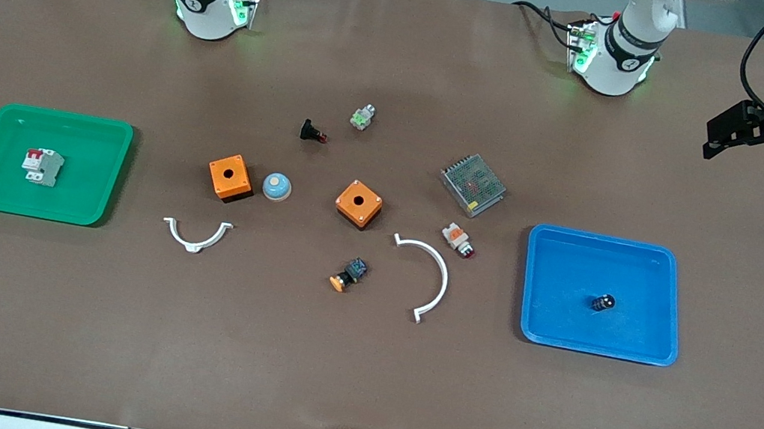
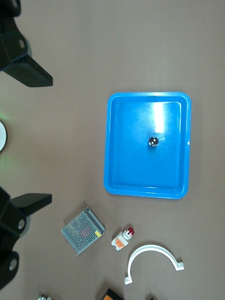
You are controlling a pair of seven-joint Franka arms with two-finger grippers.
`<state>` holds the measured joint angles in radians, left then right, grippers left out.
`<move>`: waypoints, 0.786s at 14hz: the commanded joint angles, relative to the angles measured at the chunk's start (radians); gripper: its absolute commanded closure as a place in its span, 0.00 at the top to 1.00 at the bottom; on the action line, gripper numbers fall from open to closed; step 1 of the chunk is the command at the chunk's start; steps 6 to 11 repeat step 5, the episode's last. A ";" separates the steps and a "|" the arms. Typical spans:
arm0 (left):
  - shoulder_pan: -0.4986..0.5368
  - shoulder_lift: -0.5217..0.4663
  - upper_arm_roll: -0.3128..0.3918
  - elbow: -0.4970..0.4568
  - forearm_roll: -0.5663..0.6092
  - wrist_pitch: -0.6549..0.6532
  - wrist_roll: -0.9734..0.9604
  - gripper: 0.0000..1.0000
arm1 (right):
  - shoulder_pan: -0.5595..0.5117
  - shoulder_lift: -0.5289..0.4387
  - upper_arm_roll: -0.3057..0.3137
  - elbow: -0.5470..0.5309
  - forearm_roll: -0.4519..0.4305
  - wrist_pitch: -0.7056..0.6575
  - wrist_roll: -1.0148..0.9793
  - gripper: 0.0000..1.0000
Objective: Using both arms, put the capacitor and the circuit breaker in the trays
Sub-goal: 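Open the right gripper and withdraw it from the green tray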
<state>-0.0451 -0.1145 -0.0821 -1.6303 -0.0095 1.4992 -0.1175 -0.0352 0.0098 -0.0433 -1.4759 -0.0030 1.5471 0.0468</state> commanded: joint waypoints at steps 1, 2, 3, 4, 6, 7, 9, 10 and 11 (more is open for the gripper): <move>-0.002 0.009 0.002 0.026 -0.003 -0.030 0.009 1.00 | -0.003 0.019 0.002 0.032 0.021 -0.012 -0.007 1.00; -0.002 0.009 0.002 0.026 0.002 -0.037 0.009 1.00 | -0.003 0.021 0.000 0.032 0.020 -0.013 -0.007 1.00; -0.002 0.007 0.002 0.027 0.014 -0.045 0.010 1.00 | -0.003 0.021 0.000 0.032 0.018 -0.012 -0.008 1.00; -0.004 0.007 0.001 0.032 0.017 -0.051 0.010 1.00 | -0.006 0.021 0.000 0.032 0.020 -0.012 -0.008 1.00; -0.004 0.007 0.001 0.032 0.017 -0.056 0.010 1.00 | -0.006 0.021 0.000 0.032 0.020 -0.013 -0.007 1.00; -0.004 0.007 0.001 0.032 0.017 -0.056 0.010 1.00 | -0.006 0.021 0.000 0.032 0.020 -0.013 -0.007 1.00; -0.004 0.007 0.001 0.032 0.017 -0.056 0.010 1.00 | -0.006 0.021 0.000 0.032 0.020 -0.013 -0.007 1.00; -0.004 0.007 0.001 0.032 0.017 -0.056 0.010 1.00 | -0.006 0.021 0.000 0.032 0.020 -0.013 -0.007 1.00; -0.004 0.007 0.001 0.032 0.017 -0.056 0.010 1.00 | -0.006 0.021 0.000 0.032 0.020 -0.013 -0.007 1.00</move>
